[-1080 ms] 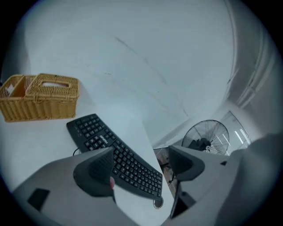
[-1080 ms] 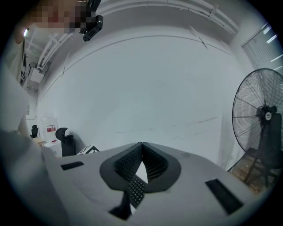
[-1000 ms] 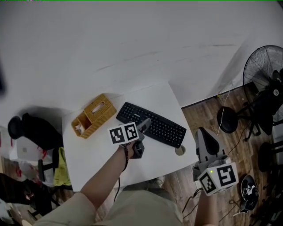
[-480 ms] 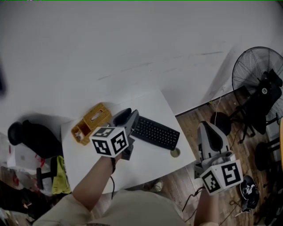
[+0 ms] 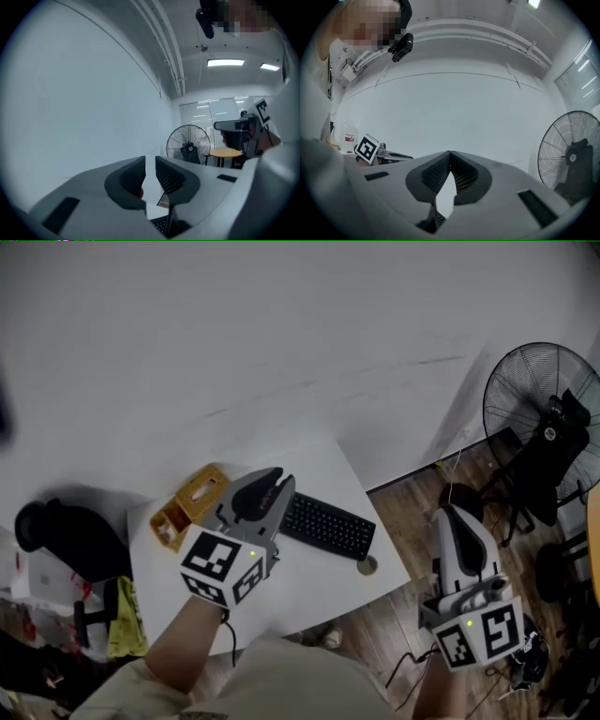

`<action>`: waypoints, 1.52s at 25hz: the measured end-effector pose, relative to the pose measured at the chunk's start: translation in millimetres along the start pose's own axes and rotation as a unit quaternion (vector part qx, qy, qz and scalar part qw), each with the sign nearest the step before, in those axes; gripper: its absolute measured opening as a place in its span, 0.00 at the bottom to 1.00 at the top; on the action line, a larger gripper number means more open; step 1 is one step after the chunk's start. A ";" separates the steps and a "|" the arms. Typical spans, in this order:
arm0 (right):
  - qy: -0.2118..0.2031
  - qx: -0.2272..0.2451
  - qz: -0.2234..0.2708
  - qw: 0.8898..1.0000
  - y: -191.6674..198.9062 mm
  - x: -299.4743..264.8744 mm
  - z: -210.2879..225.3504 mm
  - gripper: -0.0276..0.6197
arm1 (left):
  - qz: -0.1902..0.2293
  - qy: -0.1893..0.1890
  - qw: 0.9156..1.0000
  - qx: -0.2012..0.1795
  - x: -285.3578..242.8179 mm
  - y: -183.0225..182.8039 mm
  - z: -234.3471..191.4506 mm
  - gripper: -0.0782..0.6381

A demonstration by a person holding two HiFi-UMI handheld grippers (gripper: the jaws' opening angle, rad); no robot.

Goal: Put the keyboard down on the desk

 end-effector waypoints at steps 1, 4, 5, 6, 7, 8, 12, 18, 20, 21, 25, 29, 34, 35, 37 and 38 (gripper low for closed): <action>0.000 0.001 0.000 1.000 -0.4 3.1 -0.8 0.08 | 0.004 -0.003 1.000 -0.005 4.0 -3.5 1.4 0.22; -0.001 0.005 -0.005 1.000 1.4 10.0 -3.9 0.08 | 0.013 -0.013 0.999 -0.029 17.2 -11.8 5.3 0.20; -0.003 0.006 -0.008 1.000 2.5 11.5 -5.2 0.08 | 0.015 -0.014 0.999 -0.037 21.0 -14.1 6.9 0.19; -0.005 0.006 -0.010 1.000 3.7 12.9 -6.7 0.08 | 0.016 -0.014 0.999 -0.042 24.3 -15.8 8.6 0.19; -0.009 0.006 -0.014 1.000 5.3 14.3 -8.6 0.08 | 0.016 -0.012 0.999 -0.044 27.3 -16.1 10.7 0.19; -0.014 0.007 -0.019 1.000 7.5 15.5 -11.2 0.08 | 0.014 -0.010 0.999 -0.042 29.7 -14.8 12.9 0.18; -0.028 0.024 -0.040 0.999 19.2 18.5 -20.7 0.08 | -0.003 -0.004 1.000 -0.024 35.5 5.8 23.3 0.16; -0.028 0.032 -0.091 0.995 52.1 20.1 -19.5 0.08 | -0.049 0.012 0.998 -0.026 42.8 37.1 45.0 0.15; -0.026 0.032 -0.108 0.993 65.3 21.1 -18.2 0.08 | -0.057 0.017 0.998 -0.025 43.6 40.6 53.4 0.15; -0.025 0.028 -0.114 0.993 71.0 21.3 -17.6 0.08 | -0.060 0.020 0.998 -0.023 43.5 42.4 56.4 0.15; -0.026 0.018 -0.128 0.991 84.5 20.3 -16.9 0.08 | -0.064 0.024 0.997 -0.031 43.5 45.2 58.4 0.15; -0.029 0.020 -0.126 0.991 84.5 17.9 -17.1 0.08 | -0.064 0.018 0.997 -0.025 45.4 42.3 53.4 0.14; -0.028 0.021 -0.119 0.992 80.9 16.1 -15.6 0.08 | -0.063 0.017 0.997 -0.033 44.2 40.5 51.7 0.14; -0.027 0.021 -0.118 0.992 79.9 16.1 -14.9 0.08 | -0.063 0.017 0.997 -0.034 43.9 40.0 51.2 0.14; -0.025 0.020 -0.116 0.993 78.3 16.6 -13.3 0.08 | -0.063 0.019 0.997 -0.036 43.1 38.5 50.5 0.14; -0.025 0.020 -0.117 0.993 77.8 17.4 -12.2 0.08 | -0.063 0.021 0.997 -0.038 42.5 37.0 51.0 0.14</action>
Point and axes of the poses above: the fingertips, and each gripper's own axes: x backward along the fingers, z to its right, y out of its underside, the point moved 5 cm from there along x, backward along the fingers, and after that the axes turned 13 degrees about -x, right-handed, at the moved point
